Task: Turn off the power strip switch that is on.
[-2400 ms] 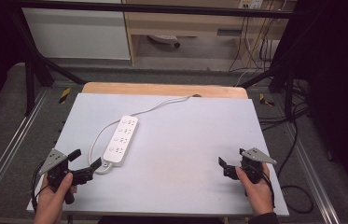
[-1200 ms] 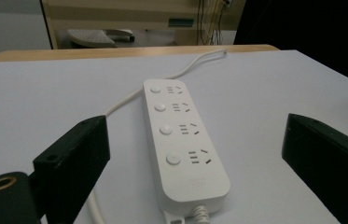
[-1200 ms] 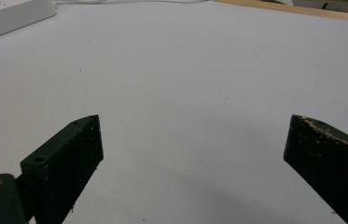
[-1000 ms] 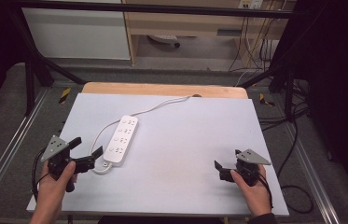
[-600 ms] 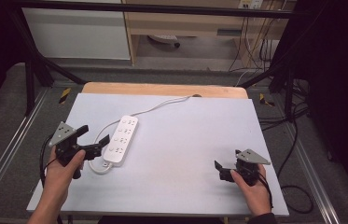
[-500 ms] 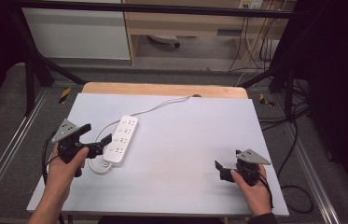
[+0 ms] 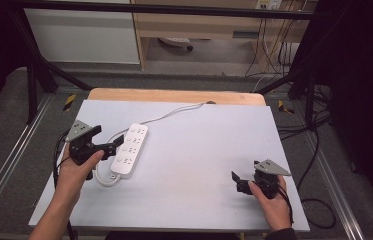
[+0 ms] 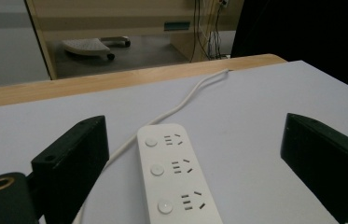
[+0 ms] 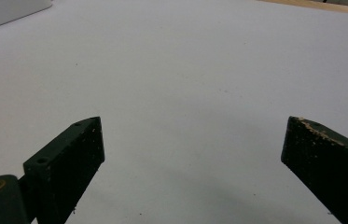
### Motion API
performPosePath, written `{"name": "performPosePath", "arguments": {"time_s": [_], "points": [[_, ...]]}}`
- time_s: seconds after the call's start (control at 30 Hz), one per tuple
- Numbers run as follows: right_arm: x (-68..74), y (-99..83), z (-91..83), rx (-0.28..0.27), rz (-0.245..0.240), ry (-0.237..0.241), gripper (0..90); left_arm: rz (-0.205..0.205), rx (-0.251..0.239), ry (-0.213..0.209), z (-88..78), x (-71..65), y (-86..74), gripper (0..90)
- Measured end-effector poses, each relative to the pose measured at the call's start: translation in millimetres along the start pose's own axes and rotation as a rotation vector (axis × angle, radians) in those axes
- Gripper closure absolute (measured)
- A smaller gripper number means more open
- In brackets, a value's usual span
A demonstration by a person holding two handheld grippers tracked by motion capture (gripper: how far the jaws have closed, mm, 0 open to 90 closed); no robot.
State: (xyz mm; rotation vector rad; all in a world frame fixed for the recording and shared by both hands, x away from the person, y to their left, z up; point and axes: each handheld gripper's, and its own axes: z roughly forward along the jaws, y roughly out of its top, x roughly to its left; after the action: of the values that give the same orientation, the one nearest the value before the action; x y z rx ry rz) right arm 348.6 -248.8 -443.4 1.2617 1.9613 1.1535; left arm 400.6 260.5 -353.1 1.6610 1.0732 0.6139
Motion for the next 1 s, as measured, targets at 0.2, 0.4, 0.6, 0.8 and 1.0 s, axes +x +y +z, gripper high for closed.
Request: {"name": "performPosePath", "arguments": {"time_s": [0.2,0.4,0.6,0.8,1.0], "points": [[0.7,0.5,-0.3,-0.003,-0.002,0.009,6.4,-0.003,0.001,0.006,7.9,4.9,4.9,7.8],[-0.1,1.3,-1.8,-0.011,0.010,0.007,6.2,-0.008,0.015,0.002,18.8,5.5,3.2,8.0],[0.1,1.3,-1.7,-0.009,0.009,0.007,6.1,-0.016,0.022,0.016,25.5,8.4,-2.8,8.5],[-1.1,1.7,-2.4,-0.009,0.016,0.007,6.0,-0.013,0.045,0.030,29.3,11.5,-11.2,9.7],[-0.6,2.0,-2.0,-0.004,0.016,0.011,5.8,-0.011,0.061,0.037,32.2,12.5,-15.3,14.6]]}}
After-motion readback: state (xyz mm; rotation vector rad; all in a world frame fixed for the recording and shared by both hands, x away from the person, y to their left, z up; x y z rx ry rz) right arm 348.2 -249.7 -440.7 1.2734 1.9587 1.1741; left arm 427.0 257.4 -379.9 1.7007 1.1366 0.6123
